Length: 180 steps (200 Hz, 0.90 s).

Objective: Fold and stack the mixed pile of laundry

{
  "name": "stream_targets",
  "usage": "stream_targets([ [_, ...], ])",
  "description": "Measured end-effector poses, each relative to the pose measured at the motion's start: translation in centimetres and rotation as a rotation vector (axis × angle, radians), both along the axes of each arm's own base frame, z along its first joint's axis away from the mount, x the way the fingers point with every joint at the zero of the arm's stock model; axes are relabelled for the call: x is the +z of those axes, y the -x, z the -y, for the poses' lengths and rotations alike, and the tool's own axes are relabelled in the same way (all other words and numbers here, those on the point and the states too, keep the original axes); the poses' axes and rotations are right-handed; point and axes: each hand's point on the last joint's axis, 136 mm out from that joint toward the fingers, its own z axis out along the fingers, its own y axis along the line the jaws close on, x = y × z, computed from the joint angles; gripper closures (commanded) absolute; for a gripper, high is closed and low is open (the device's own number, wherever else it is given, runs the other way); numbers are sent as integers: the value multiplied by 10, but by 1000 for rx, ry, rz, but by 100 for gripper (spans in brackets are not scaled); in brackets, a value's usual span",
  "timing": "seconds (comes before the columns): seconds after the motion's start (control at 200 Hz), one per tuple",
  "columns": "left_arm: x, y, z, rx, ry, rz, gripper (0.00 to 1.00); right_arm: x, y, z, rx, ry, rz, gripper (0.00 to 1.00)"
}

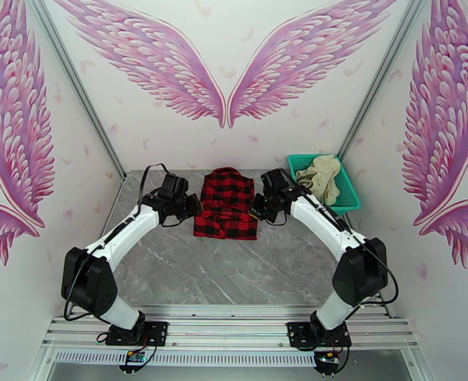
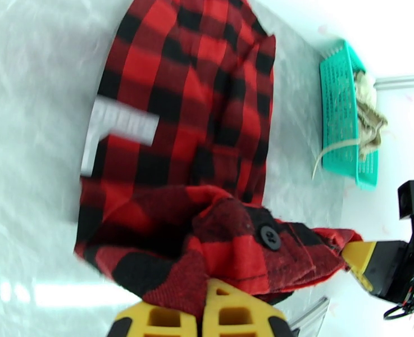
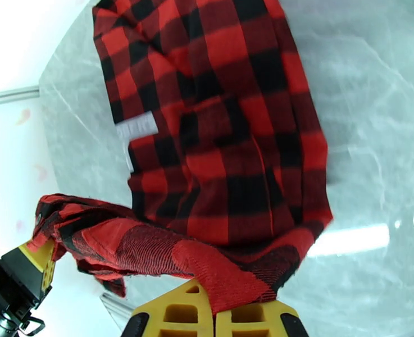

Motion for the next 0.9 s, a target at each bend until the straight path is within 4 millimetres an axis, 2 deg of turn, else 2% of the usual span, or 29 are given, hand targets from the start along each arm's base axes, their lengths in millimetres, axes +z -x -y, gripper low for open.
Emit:
stream_targets([
  [0.115,-5,-24,3,-6,-8,14,100,-9,-23,1,0,0,-2,100],
  [0.315,-28,-50,0,-11,-28,-15,100,-20,-57,2,-2,-1,-1,100],
  [0.455,-35,-69,2,-21,-31,-15,100,-23,-78,1,6,-14,11,100],
  [0.6,-42,-86,5,-28,-25,-15,100,-36,-91,3,11,-16,-7,100],
  [0.9,-65,-108,7,-38,-30,-48,100,-67,-106,2,17,-35,-59,100],
])
